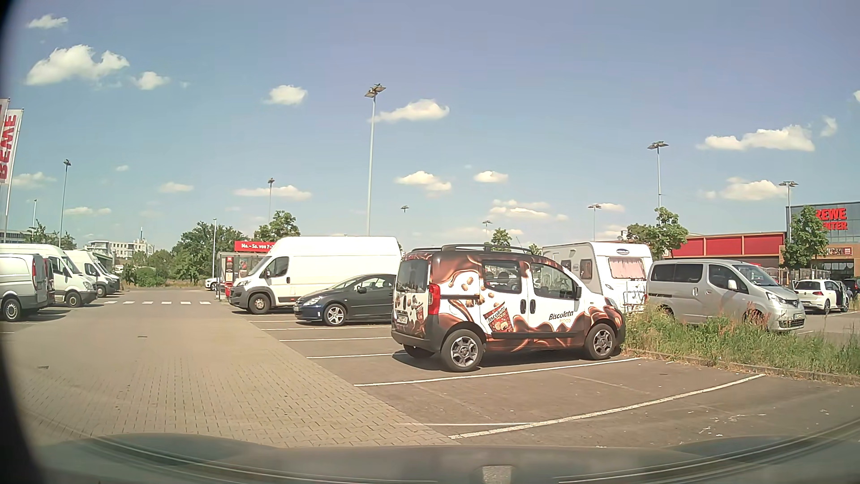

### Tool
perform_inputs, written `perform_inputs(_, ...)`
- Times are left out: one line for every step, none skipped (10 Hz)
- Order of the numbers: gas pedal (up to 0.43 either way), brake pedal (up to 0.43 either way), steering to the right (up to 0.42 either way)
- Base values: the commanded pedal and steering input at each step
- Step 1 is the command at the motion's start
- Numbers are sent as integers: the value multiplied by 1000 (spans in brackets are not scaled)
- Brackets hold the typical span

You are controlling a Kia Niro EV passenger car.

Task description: Follow the waypoints while adhering to traffic rules and regulations

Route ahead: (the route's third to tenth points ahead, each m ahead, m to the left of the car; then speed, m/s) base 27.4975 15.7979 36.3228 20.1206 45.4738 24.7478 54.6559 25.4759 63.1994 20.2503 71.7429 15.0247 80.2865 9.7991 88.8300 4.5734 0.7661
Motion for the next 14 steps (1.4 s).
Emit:
perform_inputs(248,30,-570)
perform_inputs(268,30,-600)
perform_inputs(280,30,-621)
perform_inputs(299,30,-636)
perform_inputs(311,30,-639)
perform_inputs(319,30,-634)
perform_inputs(319,30,-625)
perform_inputs(339,30,-609)
perform_inputs(339,30,-590)
perform_inputs(350,30,-569)
perform_inputs(350,30,-550)
perform_inputs(358,30,-521)
perform_inputs(358,30,-479)
perform_inputs(358,30,-435)
